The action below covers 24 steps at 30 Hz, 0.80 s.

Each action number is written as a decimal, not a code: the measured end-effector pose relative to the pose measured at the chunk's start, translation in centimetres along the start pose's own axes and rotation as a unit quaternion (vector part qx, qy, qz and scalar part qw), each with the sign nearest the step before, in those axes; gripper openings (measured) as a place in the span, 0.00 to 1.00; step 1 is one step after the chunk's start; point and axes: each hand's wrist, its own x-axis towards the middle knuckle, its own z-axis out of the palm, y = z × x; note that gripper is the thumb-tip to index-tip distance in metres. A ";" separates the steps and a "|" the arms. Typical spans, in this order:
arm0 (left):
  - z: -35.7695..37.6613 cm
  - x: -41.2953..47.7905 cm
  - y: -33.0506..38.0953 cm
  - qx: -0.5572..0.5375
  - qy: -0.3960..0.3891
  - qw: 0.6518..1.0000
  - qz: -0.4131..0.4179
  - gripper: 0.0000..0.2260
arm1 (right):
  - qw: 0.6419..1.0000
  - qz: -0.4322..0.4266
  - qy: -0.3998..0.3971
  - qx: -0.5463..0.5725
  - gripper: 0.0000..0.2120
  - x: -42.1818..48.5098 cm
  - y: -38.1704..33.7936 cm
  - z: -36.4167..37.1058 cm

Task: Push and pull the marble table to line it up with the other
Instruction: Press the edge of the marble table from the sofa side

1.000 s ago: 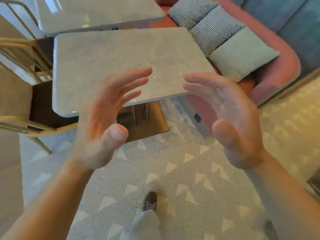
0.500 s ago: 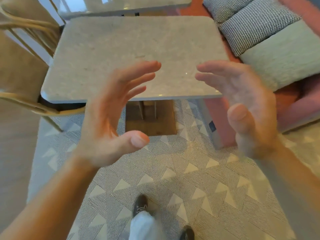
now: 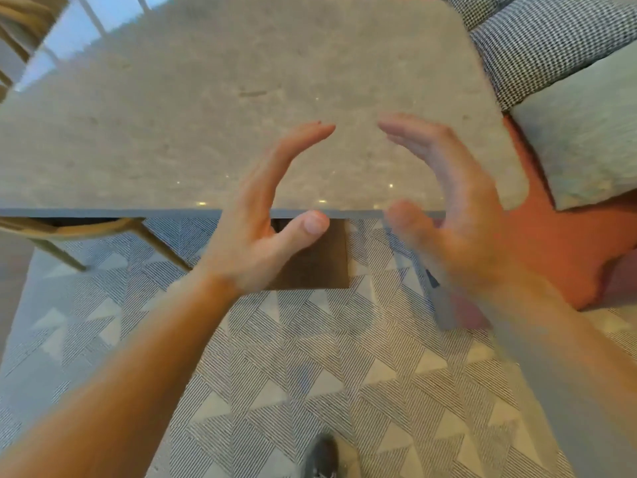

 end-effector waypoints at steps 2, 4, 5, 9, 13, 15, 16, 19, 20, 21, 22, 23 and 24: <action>0.7 1.0 -3.4 0.035 -0.029 0.999 -0.022 0.43 | 0.998 0.021 -0.014 -0.050 0.36 1.3 3.5 1.6; 0.6 1.8 -6.5 0.108 -0.057 0.992 -0.041 0.45 | 0.994 0.038 -0.034 -0.092 0.37 2.4 6.7 3.0; 0.5 2.3 -7.8 0.166 -0.077 0.982 -0.052 0.46 | 0.991 0.041 -0.047 -0.117 0.38 2.8 8.2 3.5; -0.3 4.0 -11.6 0.384 -0.143 0.909 -0.079 0.51 | 0.971 0.059 -0.081 -0.219 0.42 4.1 12.7 4.1; 0.0 4.5 -13.2 0.461 -0.131 0.874 -0.075 0.50 | 0.940 0.037 -0.080 -0.331 0.44 3.9 14.9 4.6; -0.4 4.5 -13.7 0.473 -0.127 0.868 -0.083 0.49 | 0.923 0.029 -0.080 -0.375 0.48 3.7 15.1 4.9; -0.8 4.6 -14.0 0.477 -0.128 0.865 -0.089 0.49 | 0.914 0.041 -0.086 -0.395 0.52 3.6 15.1 5.0; -2.0 4.6 -14.5 0.499 -0.132 0.851 -0.099 0.49 | 0.877 0.105 -0.122 -0.453 0.58 3.4 14.7 5.2; -2.1 4.6 -14.5 0.507 -0.132 0.846 -0.099 0.49 | 0.868 0.120 -0.131 -0.464 0.59 3.4 14.7 5.2; -2.1 4.7 -14.3 0.512 -0.132 0.843 -0.097 0.50 | 0.863 0.129 -0.136 -0.469 0.59 3.5 14.7 5.1; -2.0 4.7 -14.2 0.516 -0.131 0.841 -0.097 0.50 | 0.861 0.133 -0.141 -0.470 0.59 3.6 14.7 5.1; -2.0 4.8 -14.1 0.519 -0.128 0.840 -0.096 0.50 | 0.860 0.134 -0.145 -0.470 0.60 3.7 14.6 5.0; -1.9 4.8 -14.1 0.522 -0.126 0.838 -0.096 0.50 | 0.860 0.130 -0.148 -0.472 0.60 3.9 14.7 5.0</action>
